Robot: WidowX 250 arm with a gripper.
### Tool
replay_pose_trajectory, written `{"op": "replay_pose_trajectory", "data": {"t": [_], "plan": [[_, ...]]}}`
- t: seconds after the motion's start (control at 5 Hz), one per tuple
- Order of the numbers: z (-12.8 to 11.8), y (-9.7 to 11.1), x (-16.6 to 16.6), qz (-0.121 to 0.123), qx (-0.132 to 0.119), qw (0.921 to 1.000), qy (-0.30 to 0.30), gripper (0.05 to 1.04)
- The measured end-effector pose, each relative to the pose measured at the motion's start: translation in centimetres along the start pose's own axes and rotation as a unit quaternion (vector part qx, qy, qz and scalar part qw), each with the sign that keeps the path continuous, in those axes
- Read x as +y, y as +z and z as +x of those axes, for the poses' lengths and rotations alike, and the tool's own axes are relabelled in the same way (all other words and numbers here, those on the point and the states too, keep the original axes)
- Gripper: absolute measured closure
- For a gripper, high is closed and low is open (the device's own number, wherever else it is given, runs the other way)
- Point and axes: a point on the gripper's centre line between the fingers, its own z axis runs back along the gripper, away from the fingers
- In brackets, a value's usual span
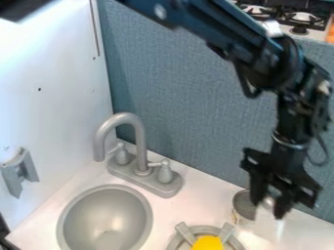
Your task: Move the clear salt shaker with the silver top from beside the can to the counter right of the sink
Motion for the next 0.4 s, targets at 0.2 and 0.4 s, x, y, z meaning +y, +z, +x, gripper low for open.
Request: {"op": "replay_pose_trajectory", "data": {"t": [0.2,0.4], "plan": [[-1.8,1.2,3.2,0.019,0.015,0.9995,0.018,0.570],[-3.5,-0.5,6.7,0.036,0.033,0.9977,0.047,0.570]]}}
